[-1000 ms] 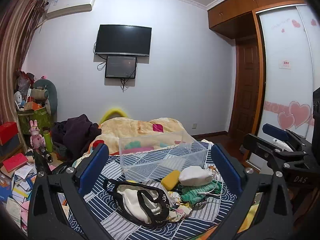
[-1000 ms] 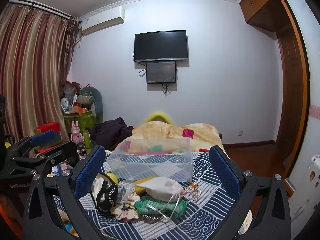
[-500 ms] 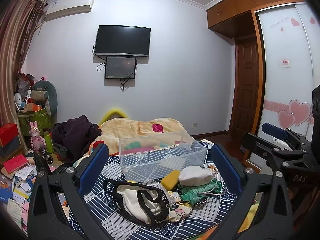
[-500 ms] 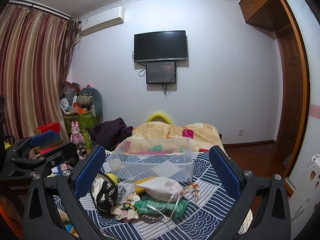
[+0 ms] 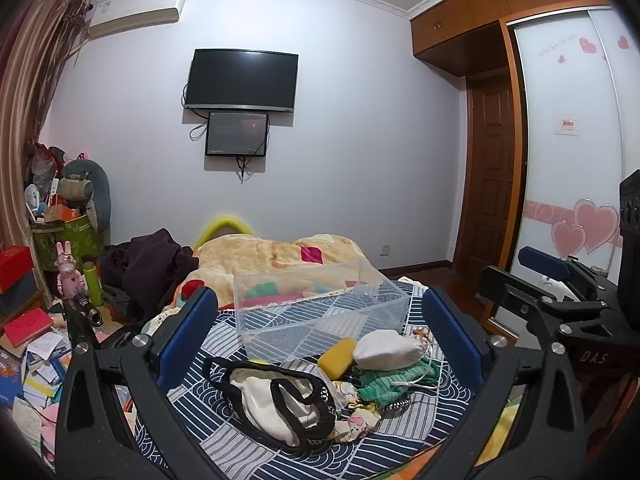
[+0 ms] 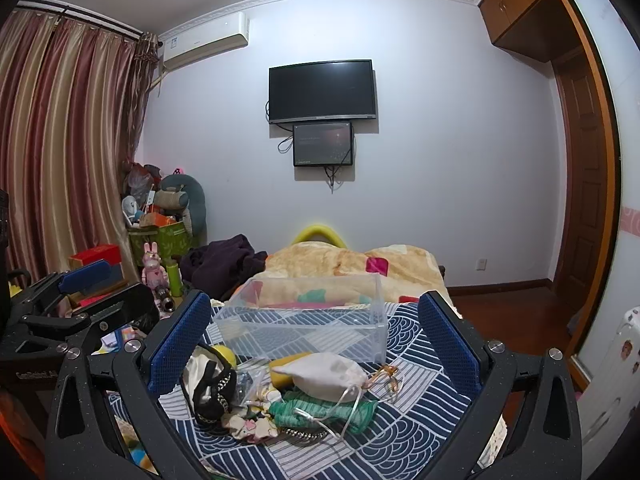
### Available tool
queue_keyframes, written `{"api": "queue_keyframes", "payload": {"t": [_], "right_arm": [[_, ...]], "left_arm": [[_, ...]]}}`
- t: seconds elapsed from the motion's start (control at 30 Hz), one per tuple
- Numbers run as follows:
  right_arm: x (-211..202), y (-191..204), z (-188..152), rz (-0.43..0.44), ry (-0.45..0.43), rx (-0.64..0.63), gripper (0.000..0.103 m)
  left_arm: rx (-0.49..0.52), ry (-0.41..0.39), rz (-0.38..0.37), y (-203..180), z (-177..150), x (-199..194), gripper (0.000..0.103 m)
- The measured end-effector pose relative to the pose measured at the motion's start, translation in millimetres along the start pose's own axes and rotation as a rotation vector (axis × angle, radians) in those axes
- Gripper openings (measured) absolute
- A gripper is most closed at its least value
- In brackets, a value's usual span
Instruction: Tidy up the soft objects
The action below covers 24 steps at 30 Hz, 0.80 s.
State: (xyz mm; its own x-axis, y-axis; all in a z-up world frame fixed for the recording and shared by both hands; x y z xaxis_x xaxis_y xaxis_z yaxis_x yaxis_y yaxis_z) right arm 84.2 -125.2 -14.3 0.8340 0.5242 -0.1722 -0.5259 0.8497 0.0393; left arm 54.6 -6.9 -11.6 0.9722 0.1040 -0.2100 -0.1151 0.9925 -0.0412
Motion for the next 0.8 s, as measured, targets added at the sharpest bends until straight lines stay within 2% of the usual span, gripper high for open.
{"api": "queue_keyframes", "payload": {"t": [0.2, 0.4, 0.47, 0.6, 0.8], "right_arm": [[5.6, -0.6, -5.1, 0.017, 0.017, 0.001, 0.103], [26.6, -13.6, -26.1, 0.036, 0.095, 0.019, 0.103], [34.8, -18.4, -34.8, 0.043, 0.126, 0.033, 0.1], [52.3, -27.9, -52.3, 0.048, 0.199, 0.061, 0.086], [67.2, -40.1, -68.0, 0.067, 0.274, 0.096, 0.076]], "left_arm": [[-0.002, 0.038, -0.004, 4.2, -10.2, 9.7, 0.103], [-0.028, 0.105, 0.02, 22.3, -30.5, 28.5, 0.101], [-0.029, 0.129, 0.033, 28.8, -38.1, 35.7, 0.089], [-0.031, 0.177, 0.067, 40.4, -54.0, 52.3, 0.085], [-0.072, 0.276, 0.104, 66.4, -82.0, 83.1, 0.076]]}}
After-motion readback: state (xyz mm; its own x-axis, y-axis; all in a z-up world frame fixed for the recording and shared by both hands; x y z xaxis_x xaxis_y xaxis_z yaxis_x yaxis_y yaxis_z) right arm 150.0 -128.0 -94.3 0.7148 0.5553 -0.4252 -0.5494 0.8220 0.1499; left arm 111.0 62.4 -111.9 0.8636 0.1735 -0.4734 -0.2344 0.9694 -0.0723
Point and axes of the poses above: each gripper's, at about its wrist camera, not at the fingertips, and x roughly the way its jaws point, y to its left, z to its top, the point moved 6 cm from there along x, roughly the way its jaws point, and after that the axes turned 8 degrees about z, right-handed, at the moved point
